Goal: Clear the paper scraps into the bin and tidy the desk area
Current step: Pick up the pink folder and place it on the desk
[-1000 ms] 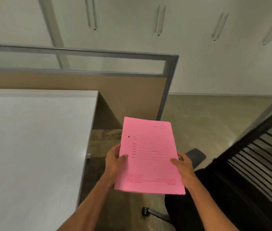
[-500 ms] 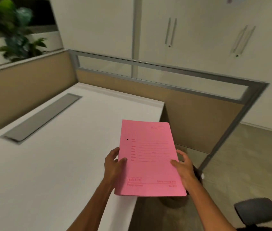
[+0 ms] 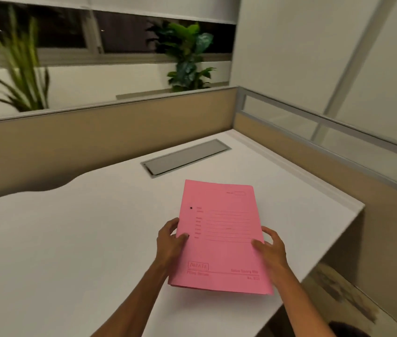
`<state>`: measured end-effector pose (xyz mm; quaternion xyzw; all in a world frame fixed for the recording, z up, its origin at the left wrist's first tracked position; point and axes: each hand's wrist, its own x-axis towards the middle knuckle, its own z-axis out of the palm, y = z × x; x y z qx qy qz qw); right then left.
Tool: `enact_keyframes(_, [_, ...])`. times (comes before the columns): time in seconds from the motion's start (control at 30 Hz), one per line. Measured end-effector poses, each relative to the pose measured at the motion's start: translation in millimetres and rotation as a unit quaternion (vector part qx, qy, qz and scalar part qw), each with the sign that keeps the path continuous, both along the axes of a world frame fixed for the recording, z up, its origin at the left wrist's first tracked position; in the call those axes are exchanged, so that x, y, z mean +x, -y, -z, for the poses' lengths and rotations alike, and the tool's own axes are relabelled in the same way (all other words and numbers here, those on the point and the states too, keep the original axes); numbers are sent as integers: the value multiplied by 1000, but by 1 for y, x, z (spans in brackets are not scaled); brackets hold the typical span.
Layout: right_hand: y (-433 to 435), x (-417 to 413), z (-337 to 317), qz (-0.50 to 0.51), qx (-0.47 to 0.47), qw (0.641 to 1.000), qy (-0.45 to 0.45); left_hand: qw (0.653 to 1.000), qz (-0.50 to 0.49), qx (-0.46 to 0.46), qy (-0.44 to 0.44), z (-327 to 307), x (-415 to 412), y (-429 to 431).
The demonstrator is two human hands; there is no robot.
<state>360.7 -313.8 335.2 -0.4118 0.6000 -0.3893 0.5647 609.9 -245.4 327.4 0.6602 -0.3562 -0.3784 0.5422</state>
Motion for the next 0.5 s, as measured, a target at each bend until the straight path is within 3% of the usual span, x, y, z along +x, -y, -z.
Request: enact_keyframes(0.5, [23,159,8,-230,-36,972,-38,970,-243,12,-8,-1,98,-83])
